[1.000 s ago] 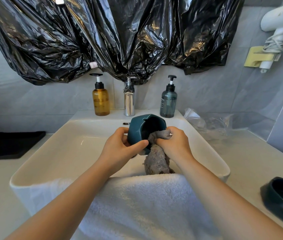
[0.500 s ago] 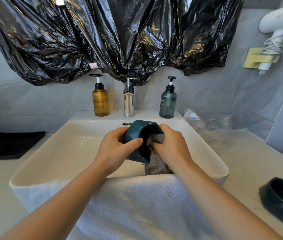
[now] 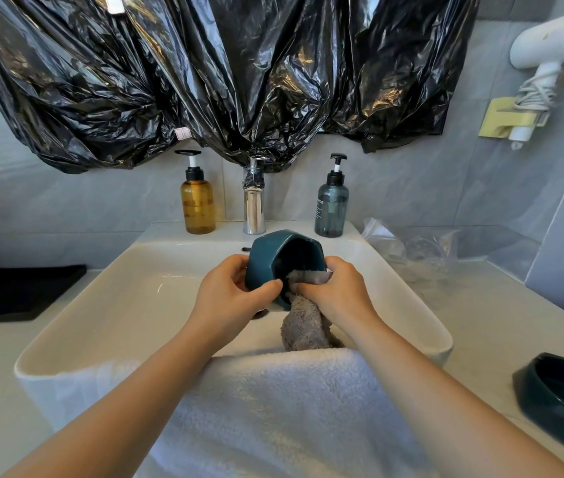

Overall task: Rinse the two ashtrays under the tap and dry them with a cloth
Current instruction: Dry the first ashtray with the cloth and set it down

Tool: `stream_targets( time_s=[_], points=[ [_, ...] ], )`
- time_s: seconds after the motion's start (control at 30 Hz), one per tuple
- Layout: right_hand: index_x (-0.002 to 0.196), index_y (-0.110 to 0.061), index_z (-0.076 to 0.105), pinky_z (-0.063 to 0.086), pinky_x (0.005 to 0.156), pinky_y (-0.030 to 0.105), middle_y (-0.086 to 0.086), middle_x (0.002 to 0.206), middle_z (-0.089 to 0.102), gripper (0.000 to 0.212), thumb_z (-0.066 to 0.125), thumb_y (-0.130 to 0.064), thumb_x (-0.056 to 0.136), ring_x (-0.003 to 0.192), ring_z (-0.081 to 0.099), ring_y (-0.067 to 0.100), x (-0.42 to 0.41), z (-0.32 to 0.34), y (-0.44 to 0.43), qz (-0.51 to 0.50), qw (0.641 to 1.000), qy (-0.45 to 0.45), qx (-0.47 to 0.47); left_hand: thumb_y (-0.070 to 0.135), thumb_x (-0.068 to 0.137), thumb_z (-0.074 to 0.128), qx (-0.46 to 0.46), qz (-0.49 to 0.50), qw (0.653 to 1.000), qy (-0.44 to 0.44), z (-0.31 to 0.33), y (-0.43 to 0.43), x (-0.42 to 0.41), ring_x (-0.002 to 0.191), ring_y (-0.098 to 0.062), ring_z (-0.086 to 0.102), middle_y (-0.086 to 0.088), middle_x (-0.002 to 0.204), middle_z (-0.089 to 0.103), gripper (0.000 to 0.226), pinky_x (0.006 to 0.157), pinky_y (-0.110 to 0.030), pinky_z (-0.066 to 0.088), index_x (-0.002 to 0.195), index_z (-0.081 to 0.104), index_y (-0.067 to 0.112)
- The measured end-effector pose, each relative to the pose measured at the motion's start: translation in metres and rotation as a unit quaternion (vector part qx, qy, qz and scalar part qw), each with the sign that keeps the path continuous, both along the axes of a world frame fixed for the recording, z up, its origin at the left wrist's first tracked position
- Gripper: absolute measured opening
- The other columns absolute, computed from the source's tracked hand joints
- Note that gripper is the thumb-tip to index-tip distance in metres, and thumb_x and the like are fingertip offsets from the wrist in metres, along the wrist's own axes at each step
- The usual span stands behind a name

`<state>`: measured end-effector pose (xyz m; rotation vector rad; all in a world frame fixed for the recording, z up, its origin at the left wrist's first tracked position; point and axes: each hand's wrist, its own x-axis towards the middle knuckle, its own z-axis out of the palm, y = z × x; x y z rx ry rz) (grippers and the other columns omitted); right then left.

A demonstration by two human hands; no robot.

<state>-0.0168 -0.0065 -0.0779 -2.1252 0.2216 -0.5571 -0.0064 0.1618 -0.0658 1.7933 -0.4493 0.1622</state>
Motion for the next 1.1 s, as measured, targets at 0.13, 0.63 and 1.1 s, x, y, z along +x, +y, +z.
stream_targets(
  time_s=[0.13, 0.63, 1.1],
  points=[
    [0.114, -0.015, 0.059, 0.042, 0.065, 0.022, -0.001, 0.103, 0.065, 0.045, 0.078, -0.027, 0.076, 0.095, 0.060, 0.017, 0.000, 0.003, 0.003, 0.000, 0.999, -0.006, -0.050, 0.012, 0.070, 0.076, 0.027, 0.032, 0.998, -0.052, 0.001, 0.001, -0.003, 0.065, 0.004, 0.063, 0.009, 0.081, 0.069, 0.032, 0.050, -0.009, 0.047, 0.099, 0.065, 0.020],
    [0.106, -0.014, 0.063, 0.044, 0.061, 0.021, 0.002, 0.099, 0.067, 0.031, 0.076, -0.019, 0.078, 0.089, 0.062, 0.019, 0.002, 0.001, -0.005, -0.013, 0.998, -0.012, 0.058, 0.026, 0.079, 0.076, 0.005, -0.001, 1.000, 0.002, 0.001, 0.001, -0.002, 0.086, -0.010, 0.067, 0.002, 0.108, 0.066, 0.052, 0.056, -0.010, 0.051, 0.126, 0.053, 0.020],
    [0.107, -0.015, 0.057, 0.037, 0.056, 0.024, 0.004, 0.100, 0.067, 0.025, 0.066, -0.019, 0.083, 0.087, 0.060, 0.023, -0.008, 0.009, 0.006, -0.001, 0.988, -0.020, -0.150, 0.026, 0.086, 0.068, 0.003, -0.005, 0.999, -0.047, 0.000, 0.002, 0.002, 0.081, -0.003, 0.066, 0.012, 0.087, 0.071, 0.014, 0.064, -0.015, 0.055, 0.097, 0.065, 0.033]
  ],
)
